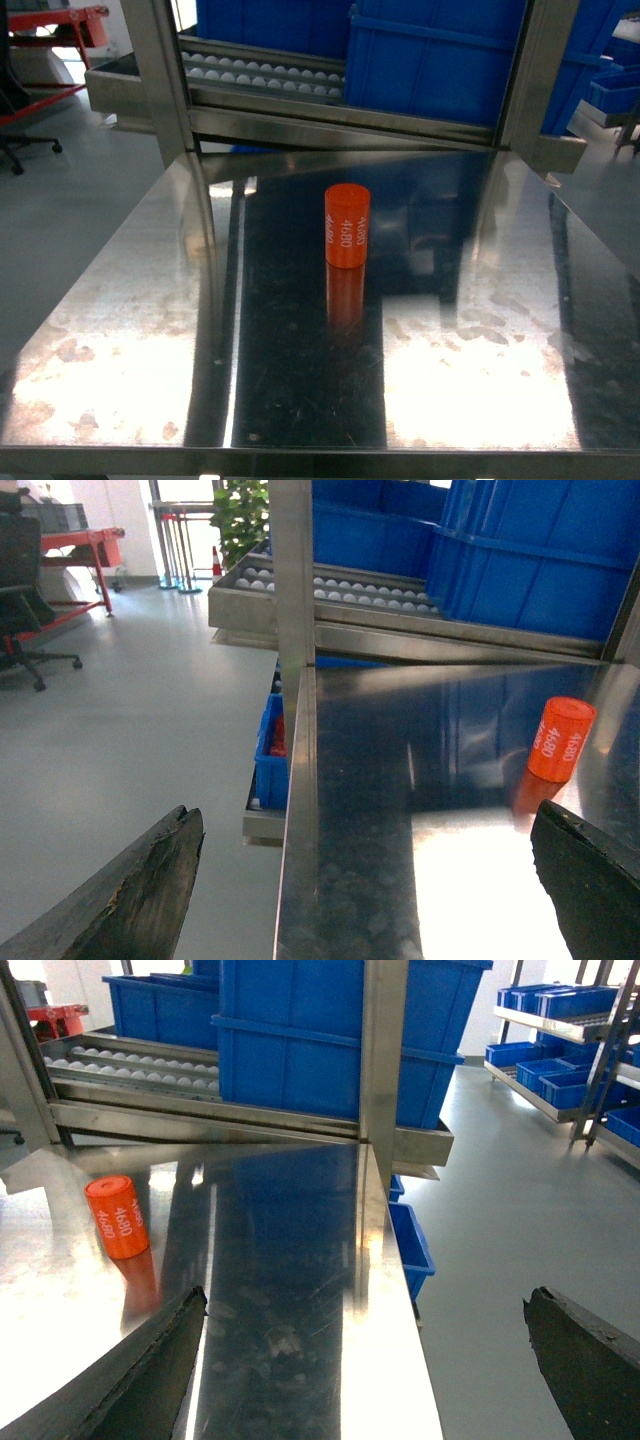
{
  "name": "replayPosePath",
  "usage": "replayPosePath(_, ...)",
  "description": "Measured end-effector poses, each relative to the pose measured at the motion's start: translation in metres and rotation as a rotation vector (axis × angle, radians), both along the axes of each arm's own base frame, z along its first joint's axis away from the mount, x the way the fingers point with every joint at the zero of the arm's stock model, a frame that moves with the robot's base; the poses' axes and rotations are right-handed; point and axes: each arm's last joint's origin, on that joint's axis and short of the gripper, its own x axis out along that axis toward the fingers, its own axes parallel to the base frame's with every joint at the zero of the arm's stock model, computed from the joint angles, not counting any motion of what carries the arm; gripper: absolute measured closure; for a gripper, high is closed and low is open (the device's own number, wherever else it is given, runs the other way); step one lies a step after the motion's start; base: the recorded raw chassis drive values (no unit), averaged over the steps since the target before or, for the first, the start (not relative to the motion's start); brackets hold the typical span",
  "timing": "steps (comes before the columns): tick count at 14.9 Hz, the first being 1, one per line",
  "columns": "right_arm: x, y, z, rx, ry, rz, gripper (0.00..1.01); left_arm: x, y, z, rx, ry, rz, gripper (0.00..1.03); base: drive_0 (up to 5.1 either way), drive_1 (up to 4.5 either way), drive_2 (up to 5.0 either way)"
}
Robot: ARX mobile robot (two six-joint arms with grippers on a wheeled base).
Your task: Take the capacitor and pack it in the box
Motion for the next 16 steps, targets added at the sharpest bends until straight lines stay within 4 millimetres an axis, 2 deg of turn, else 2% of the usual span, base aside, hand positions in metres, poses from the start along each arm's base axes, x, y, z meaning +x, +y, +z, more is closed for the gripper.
replayPosePath(16,0.0000,0.0000,0.0000,0.000,0.000,0.000,0.03,0.0000,0.0000,0.0000,0.000,0.000,0.000,0.05,0.0,0.00,0.0)
